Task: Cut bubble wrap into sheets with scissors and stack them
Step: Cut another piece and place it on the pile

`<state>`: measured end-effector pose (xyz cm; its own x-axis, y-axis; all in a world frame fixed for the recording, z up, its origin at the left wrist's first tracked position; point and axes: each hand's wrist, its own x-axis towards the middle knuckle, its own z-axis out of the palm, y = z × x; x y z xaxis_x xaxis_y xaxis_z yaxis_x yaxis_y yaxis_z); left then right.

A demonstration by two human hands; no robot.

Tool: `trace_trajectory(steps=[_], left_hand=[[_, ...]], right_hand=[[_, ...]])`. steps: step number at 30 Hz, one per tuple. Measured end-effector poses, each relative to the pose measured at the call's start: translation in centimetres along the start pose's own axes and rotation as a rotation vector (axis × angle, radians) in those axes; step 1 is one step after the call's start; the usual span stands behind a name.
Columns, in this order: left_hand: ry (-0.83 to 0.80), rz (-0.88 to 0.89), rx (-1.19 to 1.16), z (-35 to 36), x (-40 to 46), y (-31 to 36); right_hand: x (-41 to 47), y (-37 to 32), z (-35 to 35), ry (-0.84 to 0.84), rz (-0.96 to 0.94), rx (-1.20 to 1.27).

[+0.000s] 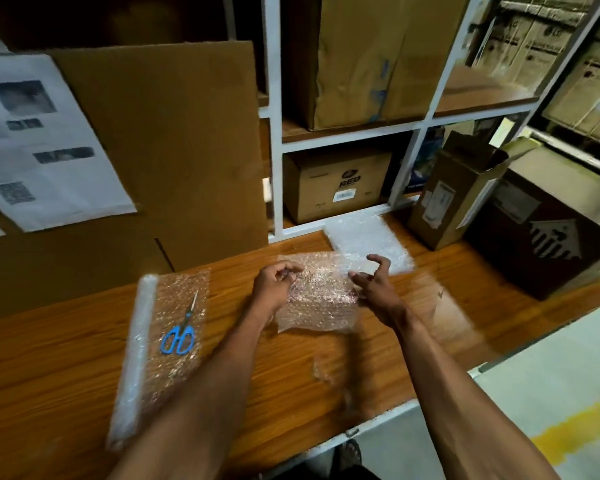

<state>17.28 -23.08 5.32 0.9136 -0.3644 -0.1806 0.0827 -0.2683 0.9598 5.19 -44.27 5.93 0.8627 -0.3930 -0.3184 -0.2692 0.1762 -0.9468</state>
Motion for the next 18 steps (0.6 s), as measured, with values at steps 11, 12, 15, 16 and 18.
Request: trace_trajectory(steps=[11, 12, 15, 16, 18], left_hand=[[-0.065, 0.005, -0.123, 12.7, 6.9, 4.1], [-0.096, 0.007, -0.129, 13.4, 7.4, 4.4], [-0.159, -0.037, -0.156, 15.4, 9.0, 5.3], [-0.160, -0.044, -0.140, 16.0, 9.5, 5.6], [-0.146, -0.043, -0.107, 16.8, 10.4, 6.2]], right_hand=[[9.5, -2.3, -13.4, -0.062, -0.095, -0.185], [10.4, -2.6, -14.2, -0.060, -0.084, -0.177], [12.7, -3.7, -16.1, -0.088, -0.047, -0.192], [13.5, -4.1, -16.6, -0.108, -0.041, -0.215], [14.9, -4.8, -17.3, -0.153, -0.037, -0.248]])
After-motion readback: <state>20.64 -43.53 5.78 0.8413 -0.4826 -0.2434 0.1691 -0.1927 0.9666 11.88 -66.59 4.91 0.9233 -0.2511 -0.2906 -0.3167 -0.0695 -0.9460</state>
